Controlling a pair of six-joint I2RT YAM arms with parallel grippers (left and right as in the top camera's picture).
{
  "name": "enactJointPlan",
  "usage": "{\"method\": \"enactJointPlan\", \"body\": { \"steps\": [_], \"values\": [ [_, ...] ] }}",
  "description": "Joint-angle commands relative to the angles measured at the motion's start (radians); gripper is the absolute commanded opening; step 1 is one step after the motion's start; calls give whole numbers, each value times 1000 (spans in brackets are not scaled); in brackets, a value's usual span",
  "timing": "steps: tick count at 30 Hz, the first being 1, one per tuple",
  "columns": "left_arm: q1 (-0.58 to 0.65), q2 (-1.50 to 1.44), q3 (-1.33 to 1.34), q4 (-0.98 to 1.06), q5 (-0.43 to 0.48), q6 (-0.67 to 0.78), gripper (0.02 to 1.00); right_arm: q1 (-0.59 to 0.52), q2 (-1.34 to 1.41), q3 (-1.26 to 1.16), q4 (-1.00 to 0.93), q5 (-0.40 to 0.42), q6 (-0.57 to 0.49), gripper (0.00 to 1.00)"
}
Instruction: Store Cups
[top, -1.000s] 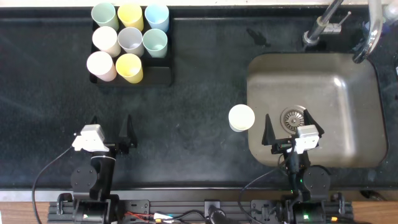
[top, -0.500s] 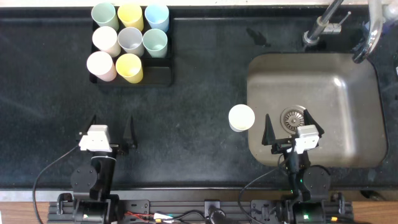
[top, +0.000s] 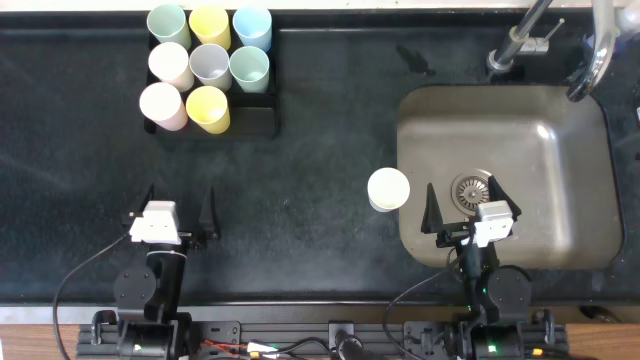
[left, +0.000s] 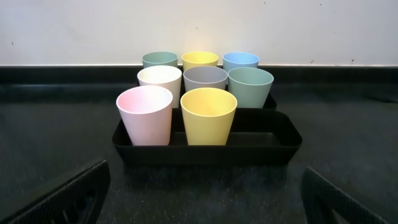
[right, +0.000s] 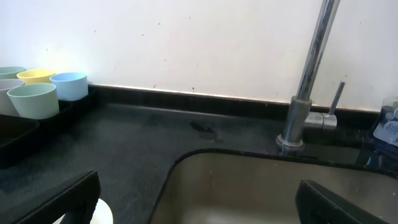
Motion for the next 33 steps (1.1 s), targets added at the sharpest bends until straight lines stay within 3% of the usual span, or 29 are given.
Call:
{"method": "enactJointPlan", "body": {
  "steps": [1, 33],
  "values": [
    [-3, -10, -1, -3, 24, 22, 1000, -3, -11, -13, 5, 8, 0, 993],
    [-3, -10, -1, -3, 24, 22, 1000, -3, -11, -13, 7, 5, 32, 998]
  ]
}}
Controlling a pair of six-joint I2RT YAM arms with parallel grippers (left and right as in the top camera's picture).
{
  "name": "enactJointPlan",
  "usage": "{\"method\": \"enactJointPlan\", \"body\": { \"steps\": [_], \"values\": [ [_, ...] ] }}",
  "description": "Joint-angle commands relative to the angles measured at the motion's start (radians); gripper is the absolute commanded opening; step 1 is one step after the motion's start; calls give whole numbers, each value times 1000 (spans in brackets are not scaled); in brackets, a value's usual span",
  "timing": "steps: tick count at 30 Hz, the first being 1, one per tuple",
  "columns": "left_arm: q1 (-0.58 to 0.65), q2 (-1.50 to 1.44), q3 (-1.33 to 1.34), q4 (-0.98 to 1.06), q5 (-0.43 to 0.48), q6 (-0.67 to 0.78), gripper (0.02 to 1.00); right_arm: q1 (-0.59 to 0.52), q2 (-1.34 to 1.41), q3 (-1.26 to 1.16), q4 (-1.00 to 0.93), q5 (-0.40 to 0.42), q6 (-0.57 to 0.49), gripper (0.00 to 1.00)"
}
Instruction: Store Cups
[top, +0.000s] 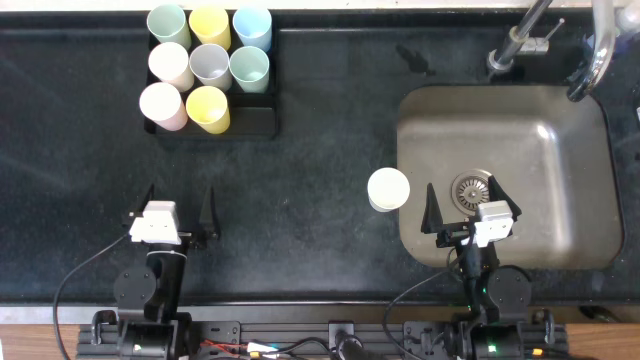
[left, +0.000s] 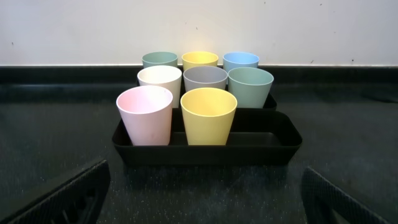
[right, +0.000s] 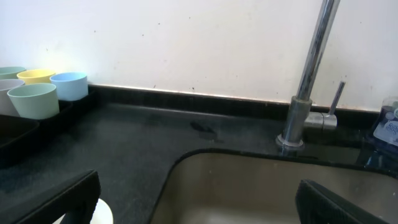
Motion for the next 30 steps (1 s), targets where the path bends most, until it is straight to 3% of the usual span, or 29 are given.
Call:
{"method": "enactJointPlan", "body": {
  "steps": [1, 6, 15, 22, 26, 27, 30],
  "values": [
    [-3, -10, -1, -3, 24, 21, 1000, -3, -11, -13, 6, 5, 63, 998],
    [-3, -10, -1, -3, 24, 21, 998, -3, 35, 27, 3, 5, 137, 998],
    [-3, -10, -1, -3, 24, 21, 1000, 4, 338, 366, -143, -21, 138, 996],
    [-3, -10, -1, -3, 24, 21, 1000, 6, 544, 693, -462, -72, 117, 996],
    [-3, -10, -1, -3, 24, 21, 1000, 6, 669, 879, -670, -134, 35, 998],
    [-3, -10, -1, -3, 24, 21, 1000, 6, 886, 1172, -994, -231, -43, 996],
    [-3, -10, -1, -3, 24, 21, 1000, 6, 964, 1266, -1096, -257, -43, 996]
  ]
}}
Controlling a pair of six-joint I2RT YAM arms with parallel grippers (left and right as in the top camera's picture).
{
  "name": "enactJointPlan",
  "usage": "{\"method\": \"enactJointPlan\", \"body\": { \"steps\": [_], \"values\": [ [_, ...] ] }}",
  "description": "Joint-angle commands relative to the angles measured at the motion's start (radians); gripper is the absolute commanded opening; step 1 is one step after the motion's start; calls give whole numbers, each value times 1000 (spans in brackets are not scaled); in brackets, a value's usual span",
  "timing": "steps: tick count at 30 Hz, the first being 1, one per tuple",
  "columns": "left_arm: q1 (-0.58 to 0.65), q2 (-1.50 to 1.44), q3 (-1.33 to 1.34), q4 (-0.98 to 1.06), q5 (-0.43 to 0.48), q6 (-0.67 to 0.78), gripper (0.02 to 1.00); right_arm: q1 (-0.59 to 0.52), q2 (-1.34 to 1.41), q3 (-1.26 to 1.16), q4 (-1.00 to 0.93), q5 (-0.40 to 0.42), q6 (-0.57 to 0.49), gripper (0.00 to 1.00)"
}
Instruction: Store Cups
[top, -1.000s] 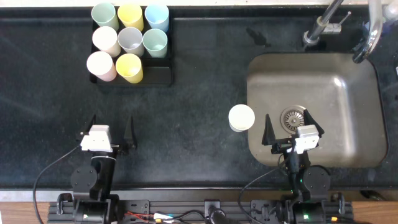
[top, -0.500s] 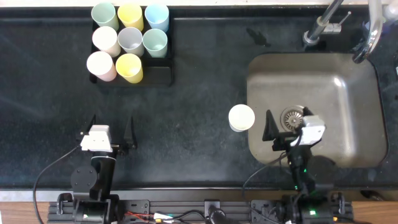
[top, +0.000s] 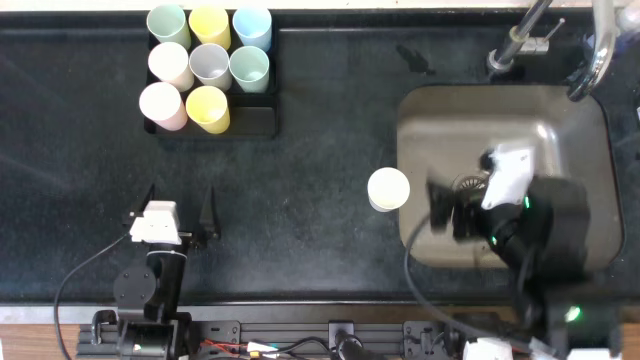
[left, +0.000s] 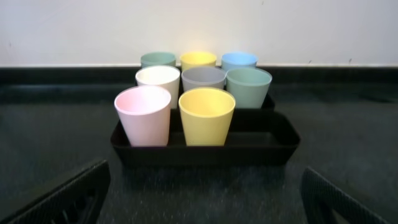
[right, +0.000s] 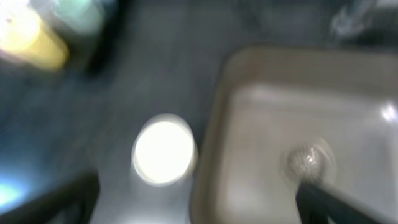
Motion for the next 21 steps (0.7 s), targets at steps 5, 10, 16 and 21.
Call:
{"method": "enactJointPlan", "body": {
  "steps": [5, 10, 16, 21],
  "values": [
    [-3, -8, -1, -5, 16, 21, 1000, 6, 328, 401, -251, -114, -84, 993],
    [-3, -8, -1, -5, 16, 21, 1000, 9, 460, 522, -372, -124, -130, 993],
    [-3, -8, -1, -5, 16, 21, 1000, 53, 579, 602, -487, -190, -121, 996],
    [-3, -8, -1, -5, 16, 21, 1000, 78, 654, 603, -578, -166, -78, 998]
  ]
}}
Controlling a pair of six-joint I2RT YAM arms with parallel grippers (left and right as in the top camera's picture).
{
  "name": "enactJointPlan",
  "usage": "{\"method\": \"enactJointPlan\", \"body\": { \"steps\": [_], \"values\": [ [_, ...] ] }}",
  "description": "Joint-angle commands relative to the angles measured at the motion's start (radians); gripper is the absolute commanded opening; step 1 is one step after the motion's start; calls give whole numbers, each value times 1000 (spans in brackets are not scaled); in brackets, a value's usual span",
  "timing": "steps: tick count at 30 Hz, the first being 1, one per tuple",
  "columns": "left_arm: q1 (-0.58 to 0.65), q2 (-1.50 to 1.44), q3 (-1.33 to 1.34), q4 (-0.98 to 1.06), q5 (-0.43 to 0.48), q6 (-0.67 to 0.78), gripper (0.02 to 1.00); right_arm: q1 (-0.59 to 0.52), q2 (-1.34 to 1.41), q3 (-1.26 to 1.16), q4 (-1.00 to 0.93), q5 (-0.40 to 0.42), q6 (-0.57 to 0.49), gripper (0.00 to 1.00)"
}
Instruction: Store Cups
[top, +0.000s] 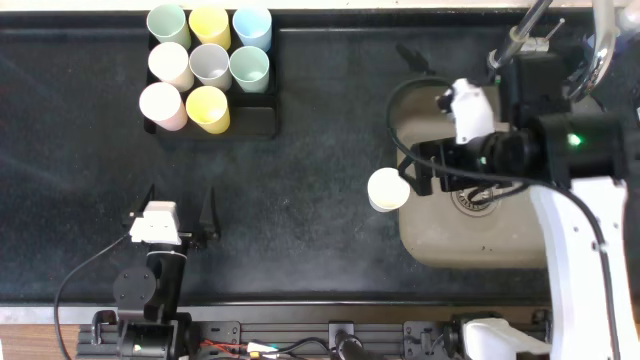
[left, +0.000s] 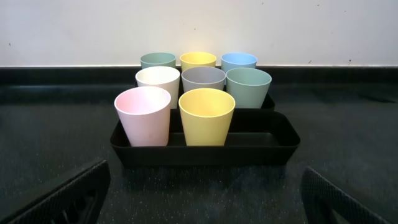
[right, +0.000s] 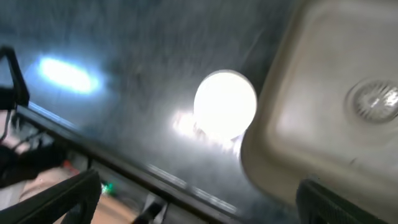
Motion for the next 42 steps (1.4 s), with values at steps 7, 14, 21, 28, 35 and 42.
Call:
{"method": "enactJointPlan", "body": {
  "steps": [7, 14, 21, 28, 35, 42],
  "values": [
    [-3, -7, -1, -4, 16, 21, 996, 25, 135, 27, -72, 140, 72, 993],
    [-3, -7, -1, -4, 16, 21, 1000, 36, 234, 25, -73, 225, 108, 998],
    [-3, -7, -1, -4, 16, 21, 1000, 57, 311, 6, -72, 274, 138, 998],
    [-3, -7, -1, -4, 16, 21, 998, 84, 331, -80, -26, 293, 138, 996],
    [-3, -7, -1, -4, 16, 21, 998, 98, 331, -156, 56, 295, 139, 998],
    [-3, -7, -1, -4, 16, 21, 1000, 97, 331, -227, 160, 323, 176, 996]
  ]
}}
